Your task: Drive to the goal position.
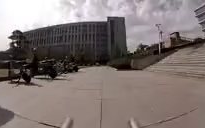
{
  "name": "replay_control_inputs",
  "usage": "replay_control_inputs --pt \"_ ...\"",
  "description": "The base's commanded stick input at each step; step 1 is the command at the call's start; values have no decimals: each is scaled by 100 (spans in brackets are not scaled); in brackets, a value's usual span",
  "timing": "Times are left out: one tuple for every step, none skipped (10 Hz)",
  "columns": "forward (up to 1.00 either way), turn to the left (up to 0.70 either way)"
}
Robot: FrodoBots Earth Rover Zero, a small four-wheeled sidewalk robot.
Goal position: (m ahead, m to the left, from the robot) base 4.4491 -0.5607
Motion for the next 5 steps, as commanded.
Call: replay_control_inputs --pt "95 0" --pt "95 0" --pt "95 5" --pt "95 3" --pt "96 1"
